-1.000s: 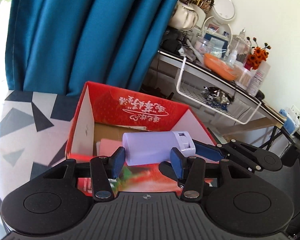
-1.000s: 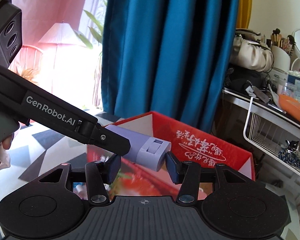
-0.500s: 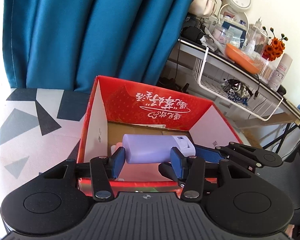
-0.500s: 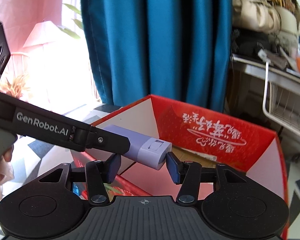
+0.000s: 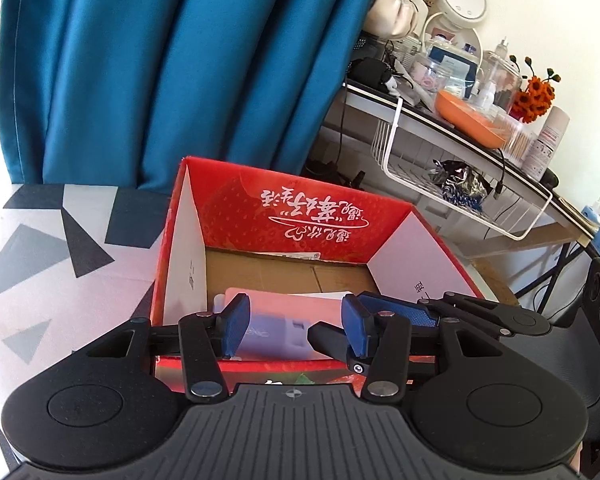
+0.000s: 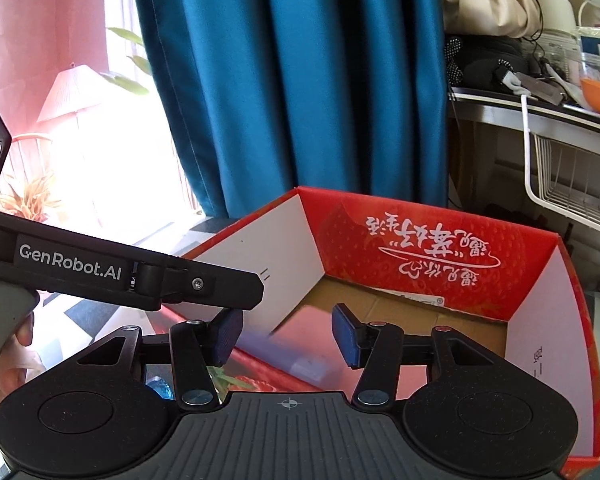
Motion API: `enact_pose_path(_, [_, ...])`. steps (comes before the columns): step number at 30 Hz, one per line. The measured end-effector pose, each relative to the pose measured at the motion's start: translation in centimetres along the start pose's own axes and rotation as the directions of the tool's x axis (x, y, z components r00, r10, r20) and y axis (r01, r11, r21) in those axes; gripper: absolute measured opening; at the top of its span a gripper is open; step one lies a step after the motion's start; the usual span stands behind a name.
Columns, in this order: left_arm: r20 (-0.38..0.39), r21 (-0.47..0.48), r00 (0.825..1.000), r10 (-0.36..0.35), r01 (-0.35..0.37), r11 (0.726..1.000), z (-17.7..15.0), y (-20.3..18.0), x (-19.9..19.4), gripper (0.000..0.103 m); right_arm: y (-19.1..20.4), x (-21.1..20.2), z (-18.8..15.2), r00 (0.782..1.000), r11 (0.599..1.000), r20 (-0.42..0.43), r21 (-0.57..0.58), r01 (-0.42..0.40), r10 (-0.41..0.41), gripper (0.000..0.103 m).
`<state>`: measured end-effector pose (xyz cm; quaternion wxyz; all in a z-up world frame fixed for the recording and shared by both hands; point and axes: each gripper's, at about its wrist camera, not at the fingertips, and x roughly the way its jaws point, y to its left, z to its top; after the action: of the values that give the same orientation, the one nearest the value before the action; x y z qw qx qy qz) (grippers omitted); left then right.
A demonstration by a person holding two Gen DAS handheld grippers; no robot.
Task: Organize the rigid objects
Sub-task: 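Carry the USB stick into the red box and open the left tool, then move the left tool back out to the pink checkered pen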
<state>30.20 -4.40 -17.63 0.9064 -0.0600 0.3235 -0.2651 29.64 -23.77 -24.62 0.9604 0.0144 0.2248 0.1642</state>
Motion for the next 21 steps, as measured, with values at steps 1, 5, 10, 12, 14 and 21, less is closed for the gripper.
enact_pose_path(1, [0.004, 0.0, 1.0, -0.003, 0.003, 1.0, -0.1, 0.0, -0.2, 0.053, 0.1, -0.1, 0.0, 1.0, 1.0, 0.004, 0.004, -0.001, 0.001, 0.048])
enact_pose_path(5, [0.043, 0.001, 0.999, -0.018, 0.018, 1.0, -0.5, 0.4, -1.5, 0.057, 0.5, -1.2, -0.6, 0.999, 1.0, 0.043, 0.01, 0.01, -0.011, 0.049])
enact_pose_path(10, [0.078, 0.0, 0.997, -0.024, 0.024, 1.0, -1.6, 1.5, -3.8, 0.058, 1.8, -3.4, -2.5, 0.992, 0.999, 0.12, -0.02, 0.035, -0.033, 0.051])
enact_pose_path(12, [0.078, -0.005, 0.997, -0.014, 0.014, 1.0, -2.3, 2.0, -4.7, 0.058, 2.3, -4.2, -3.3, 0.989, 0.999, 0.143, -0.028, 0.041, -0.036, 0.051])
enact_pose_path(14, [0.072, -0.013, 0.997, -0.001, 0.002, 1.0, -3.1, 2.7, -5.5, 0.058, 2.9, -4.9, -4.2, 0.984, 0.998, 0.169, -0.03, 0.054, -0.048, 0.051])
enact_pose_path(21, [0.016, -0.024, 0.999, 0.041, -0.041, 0.999, -6.6, 4.5, -6.9, 0.058, 4.5, -5.5, -6.6, 0.985, 0.998, 0.168, -0.045, 0.05, -0.042, 0.051])
